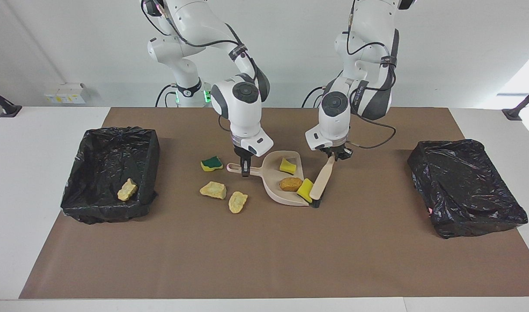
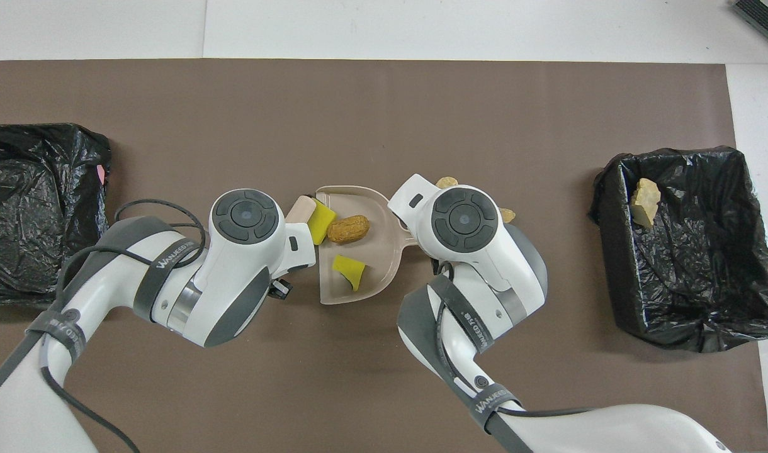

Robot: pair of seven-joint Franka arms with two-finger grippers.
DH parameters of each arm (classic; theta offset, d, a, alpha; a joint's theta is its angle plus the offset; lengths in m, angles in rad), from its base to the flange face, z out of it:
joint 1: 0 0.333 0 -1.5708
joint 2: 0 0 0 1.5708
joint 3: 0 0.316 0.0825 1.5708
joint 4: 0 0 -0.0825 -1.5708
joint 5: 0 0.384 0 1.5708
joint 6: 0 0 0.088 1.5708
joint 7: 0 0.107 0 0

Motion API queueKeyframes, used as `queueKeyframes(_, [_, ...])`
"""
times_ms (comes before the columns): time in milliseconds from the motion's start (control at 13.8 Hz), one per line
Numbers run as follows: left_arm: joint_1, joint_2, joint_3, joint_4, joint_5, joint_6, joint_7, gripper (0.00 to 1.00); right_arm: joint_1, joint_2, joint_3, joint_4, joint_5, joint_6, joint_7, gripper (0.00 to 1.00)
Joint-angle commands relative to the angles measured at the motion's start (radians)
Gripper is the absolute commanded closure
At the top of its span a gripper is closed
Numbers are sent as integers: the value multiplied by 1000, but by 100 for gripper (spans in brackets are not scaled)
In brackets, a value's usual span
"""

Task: Sweep and dump trash in bin
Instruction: 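Sweep the yellow and tan sponges into the dustpan with the left gripper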

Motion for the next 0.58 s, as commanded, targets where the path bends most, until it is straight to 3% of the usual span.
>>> queueKeyframes(0, [-40, -70, 13, -41, -111, -61, -37, 100, -2, 29, 6, -1, 20, 74, 6, 100])
queueKeyframes(289, [-29, -113, 18, -2, -243, -87, -185, 100, -13, 29, 6, -1, 22, 59, -25, 100])
queueKeyframes(505, [50, -145, 21, 50, -274, -143, -239, 100, -13, 27, 6, 6, 25, 53, -31, 100])
